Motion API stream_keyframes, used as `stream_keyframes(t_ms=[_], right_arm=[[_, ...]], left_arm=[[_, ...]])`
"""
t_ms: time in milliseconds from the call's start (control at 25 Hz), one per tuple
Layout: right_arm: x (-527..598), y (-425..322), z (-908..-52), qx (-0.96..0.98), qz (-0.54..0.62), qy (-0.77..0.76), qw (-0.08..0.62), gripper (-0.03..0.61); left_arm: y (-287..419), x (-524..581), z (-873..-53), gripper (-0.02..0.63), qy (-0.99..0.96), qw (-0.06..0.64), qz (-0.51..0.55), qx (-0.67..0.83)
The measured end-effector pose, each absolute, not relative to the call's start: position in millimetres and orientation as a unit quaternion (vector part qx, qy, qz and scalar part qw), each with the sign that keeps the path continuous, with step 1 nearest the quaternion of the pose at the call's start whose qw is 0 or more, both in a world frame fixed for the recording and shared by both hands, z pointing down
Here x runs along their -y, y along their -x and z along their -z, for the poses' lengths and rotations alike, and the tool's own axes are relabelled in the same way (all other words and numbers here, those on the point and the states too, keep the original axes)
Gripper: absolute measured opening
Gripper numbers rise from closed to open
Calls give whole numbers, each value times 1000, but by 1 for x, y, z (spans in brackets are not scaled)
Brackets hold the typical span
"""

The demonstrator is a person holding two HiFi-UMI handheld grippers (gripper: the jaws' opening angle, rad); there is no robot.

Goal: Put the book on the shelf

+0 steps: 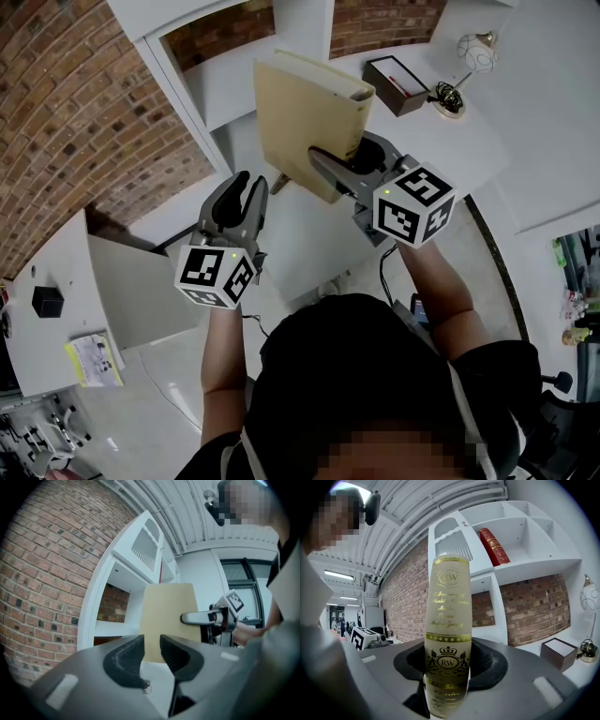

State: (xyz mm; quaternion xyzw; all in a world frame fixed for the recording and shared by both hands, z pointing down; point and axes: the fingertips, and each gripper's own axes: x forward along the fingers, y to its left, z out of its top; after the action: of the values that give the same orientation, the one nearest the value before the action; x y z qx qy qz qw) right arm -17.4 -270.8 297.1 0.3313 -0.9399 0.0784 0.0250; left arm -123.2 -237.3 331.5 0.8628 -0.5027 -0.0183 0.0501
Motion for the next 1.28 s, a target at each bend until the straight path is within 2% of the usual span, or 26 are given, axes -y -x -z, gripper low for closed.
stream_keyframes(t_ms=[1280], right_arm=[[343,19,-244,944,-40,-327,2,213]], left_arm=[[121,290,-304,97,-860,30,18,510]])
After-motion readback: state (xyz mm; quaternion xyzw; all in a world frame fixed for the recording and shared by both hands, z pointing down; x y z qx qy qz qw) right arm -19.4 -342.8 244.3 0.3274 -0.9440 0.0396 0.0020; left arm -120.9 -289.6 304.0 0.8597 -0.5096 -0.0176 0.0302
